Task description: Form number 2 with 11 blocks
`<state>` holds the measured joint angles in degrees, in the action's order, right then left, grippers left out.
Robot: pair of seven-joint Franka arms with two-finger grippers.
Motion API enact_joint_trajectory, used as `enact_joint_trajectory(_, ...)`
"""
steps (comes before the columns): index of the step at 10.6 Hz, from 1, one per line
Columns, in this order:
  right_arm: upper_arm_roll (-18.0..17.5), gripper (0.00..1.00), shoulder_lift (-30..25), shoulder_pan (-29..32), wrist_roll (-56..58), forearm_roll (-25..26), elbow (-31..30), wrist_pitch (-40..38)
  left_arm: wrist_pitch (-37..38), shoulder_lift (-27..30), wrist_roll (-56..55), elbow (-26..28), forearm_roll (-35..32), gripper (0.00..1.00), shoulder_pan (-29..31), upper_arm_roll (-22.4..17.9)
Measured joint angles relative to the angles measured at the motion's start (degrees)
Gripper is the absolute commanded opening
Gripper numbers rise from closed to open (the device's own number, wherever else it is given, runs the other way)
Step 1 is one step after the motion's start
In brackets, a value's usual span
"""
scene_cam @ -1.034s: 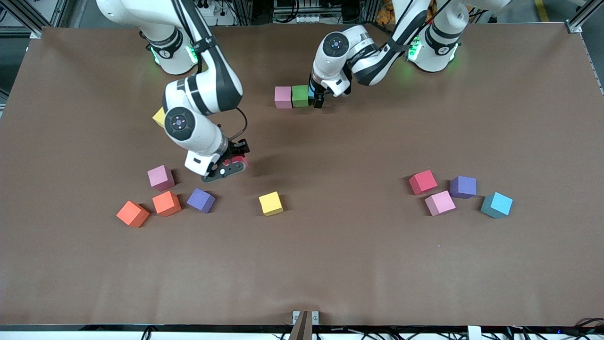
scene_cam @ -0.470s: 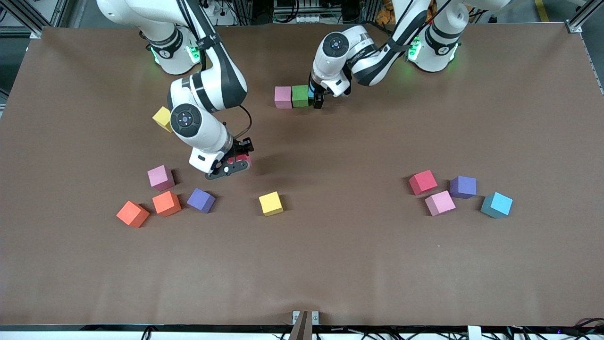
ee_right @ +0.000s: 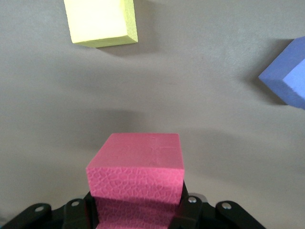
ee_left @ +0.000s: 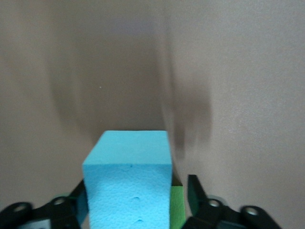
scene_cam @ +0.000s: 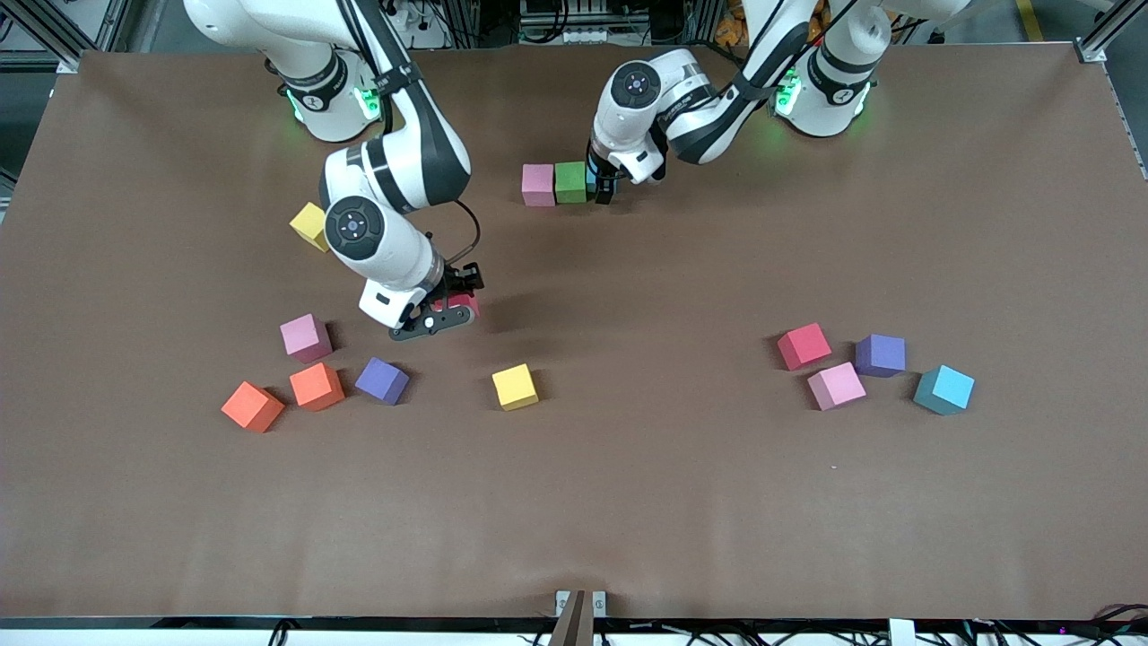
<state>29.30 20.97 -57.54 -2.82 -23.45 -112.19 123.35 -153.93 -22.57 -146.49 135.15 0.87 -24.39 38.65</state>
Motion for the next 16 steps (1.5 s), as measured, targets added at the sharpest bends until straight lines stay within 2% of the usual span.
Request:
enact_joint_trajectory(2, -0.08, 0.12, 0.01, -1.5, -2.86, 0.0, 0.01, 0.48, 0.0, -0.01, 0.0, -0.03, -0.13, 0.81, 0.04, -0.09)
enact_joint_trajectory(3, -0.13, 0.11, 0.01, -1.78, -3.56, 0.0, 0.01, 0.56, -0.03, -0.01, 0.0, -0.14, -0.15, 1.0, 0.1, -0.14)
enact_joint_trajectory(7, -0.22, 0.11, 0.04, -3.82, -8.91, -0.04, 0.01, 1.65, -0.04, -0.01, 0.0, -0.84, -0.6, 1.0, 0.3, -0.71)
enact_joint_trajectory(11, -0.42, 0.11, 1.06, -8.53, -18.14, -0.58, -0.65, 4.53, 0.04, 0.03, 0.0, -0.97, -0.84, 1.0, 0.34, -0.73)
enact_joint_trajectory(14, -0.49, 0.11, 2.41, -10.82, -19.92, -6.25, -1.03, 5.89, 1.48, 0.56, 0.0, -1.22, -1.09, 1.0, 0.42, -0.73)
enact_joint_trajectory(16, -0.52, 0.1, 3.3, -12.68, -22.93, -6.95, -1.29, 8.09, 2.33, 1.11, 0.0, -1.26, -1.19, 1.0, 0.42, -0.73)
